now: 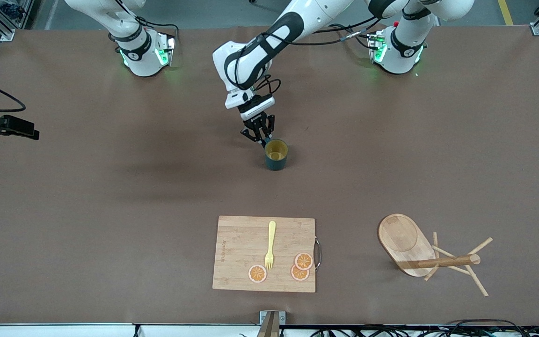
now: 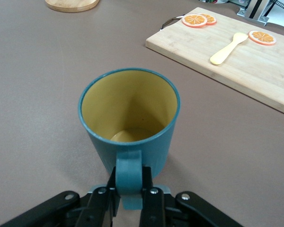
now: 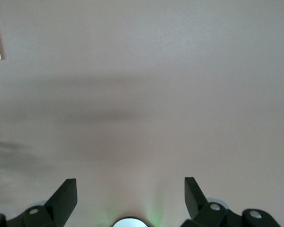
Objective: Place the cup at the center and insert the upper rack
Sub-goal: 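Lower the left gripper onto the mug handle and close it, then lift the mug with the left gripper and carry it to the wooden rack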
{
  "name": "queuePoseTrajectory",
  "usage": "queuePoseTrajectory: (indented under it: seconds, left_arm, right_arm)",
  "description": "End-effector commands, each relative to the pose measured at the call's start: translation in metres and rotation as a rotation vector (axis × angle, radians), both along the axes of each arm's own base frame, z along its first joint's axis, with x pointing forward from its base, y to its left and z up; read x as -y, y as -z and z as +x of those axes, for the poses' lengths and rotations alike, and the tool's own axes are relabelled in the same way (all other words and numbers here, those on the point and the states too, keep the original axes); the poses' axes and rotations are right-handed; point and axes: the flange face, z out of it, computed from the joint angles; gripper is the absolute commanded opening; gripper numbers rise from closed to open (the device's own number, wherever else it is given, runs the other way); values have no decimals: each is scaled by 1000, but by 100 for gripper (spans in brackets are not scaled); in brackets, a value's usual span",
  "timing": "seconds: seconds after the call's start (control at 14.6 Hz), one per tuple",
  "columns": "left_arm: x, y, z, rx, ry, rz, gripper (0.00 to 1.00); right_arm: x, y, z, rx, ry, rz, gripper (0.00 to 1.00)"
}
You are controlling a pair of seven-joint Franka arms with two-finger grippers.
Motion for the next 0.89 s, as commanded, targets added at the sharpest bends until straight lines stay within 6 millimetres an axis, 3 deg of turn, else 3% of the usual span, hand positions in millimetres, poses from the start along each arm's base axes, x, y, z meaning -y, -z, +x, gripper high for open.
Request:
queuePoseTrajectory:
  seconds: [0.0, 0.07, 0.27, 0.34, 0.48, 0.62, 0.82]
  left_arm:
    - [8, -23, 10, 8, 6, 1, 0]
    - [13, -43, 18, -7, -16, -31, 0]
    - [1, -112, 62, -91, -87, -99, 0]
    - [-9, -147, 79, -123, -110, -133, 0]
    - [-39, -199, 115, -217, -133, -175, 0]
    - [-67, -240, 142, -321, -144, -233, 0]
    - [-114, -293, 194, -417, -162, -349, 0]
  right_arm:
    - [-13, -9, -5, 39, -40, -11, 100]
    - [-18, -9, -4, 41, -51, -14, 100]
    - [-8, -8, 0, 63, -33, -18, 100]
    - [-5, -9, 1, 76, -27, -18, 100]
    - [-6, -10, 3, 88, -26, -18, 100]
    - [-8, -14, -5, 66, -22, -3, 100]
    - [-12, -40, -23, 83, -29, 3, 100]
